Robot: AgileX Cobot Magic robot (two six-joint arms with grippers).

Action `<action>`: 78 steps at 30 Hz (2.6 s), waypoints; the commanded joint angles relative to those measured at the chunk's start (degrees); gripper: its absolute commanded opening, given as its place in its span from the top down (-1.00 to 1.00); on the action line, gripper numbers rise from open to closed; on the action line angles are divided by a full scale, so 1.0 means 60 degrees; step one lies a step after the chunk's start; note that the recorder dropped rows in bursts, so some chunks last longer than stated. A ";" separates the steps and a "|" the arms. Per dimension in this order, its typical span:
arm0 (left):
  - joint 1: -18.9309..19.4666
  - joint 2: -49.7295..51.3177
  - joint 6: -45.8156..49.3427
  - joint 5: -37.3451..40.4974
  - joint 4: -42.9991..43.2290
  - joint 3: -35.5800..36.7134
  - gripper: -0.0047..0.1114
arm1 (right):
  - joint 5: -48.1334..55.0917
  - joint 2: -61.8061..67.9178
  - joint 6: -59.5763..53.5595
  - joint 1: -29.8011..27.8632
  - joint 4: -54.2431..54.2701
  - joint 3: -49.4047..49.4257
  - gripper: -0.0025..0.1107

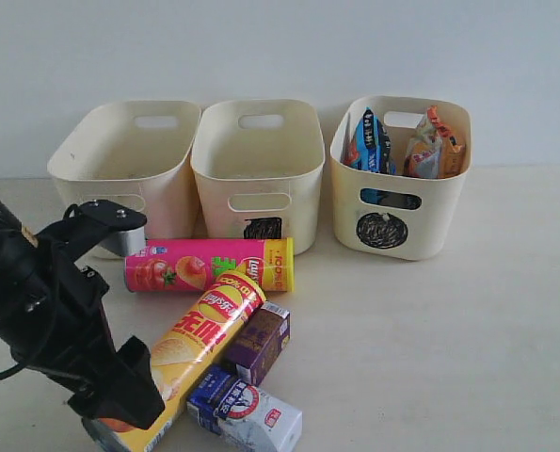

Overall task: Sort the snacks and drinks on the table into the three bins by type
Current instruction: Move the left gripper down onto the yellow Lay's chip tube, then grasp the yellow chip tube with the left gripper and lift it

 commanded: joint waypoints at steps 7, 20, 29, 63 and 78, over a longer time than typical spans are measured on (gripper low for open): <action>-0.0033 0.1008 0.0030 -0.0534 0.0106 -0.0052 -0.63 | -0.0065 -0.0053 0.0015 -0.0002 0.0008 0.0038 0.96; -0.0227 0.1381 0.0092 -0.1754 0.1062 -0.0052 -0.63 | -0.0065 -0.0053 0.0015 -0.0002 0.0008 0.0038 0.96; -0.0893 0.1910 -0.0709 -0.2571 0.1997 -0.0052 -0.63 | -0.0065 -0.0053 0.0015 -0.0002 0.0008 0.0038 0.96; -0.0893 0.2919 -0.0687 -0.3567 0.2468 -0.0052 0.75 | -0.0065 -0.0053 0.0015 -0.0002 0.0008 0.0038 0.96; -0.0893 0.2088 -0.1104 -0.3581 0.2468 -0.0052 0.84 | -0.0065 -0.0053 0.0015 -0.0002 0.0008 0.0038 0.96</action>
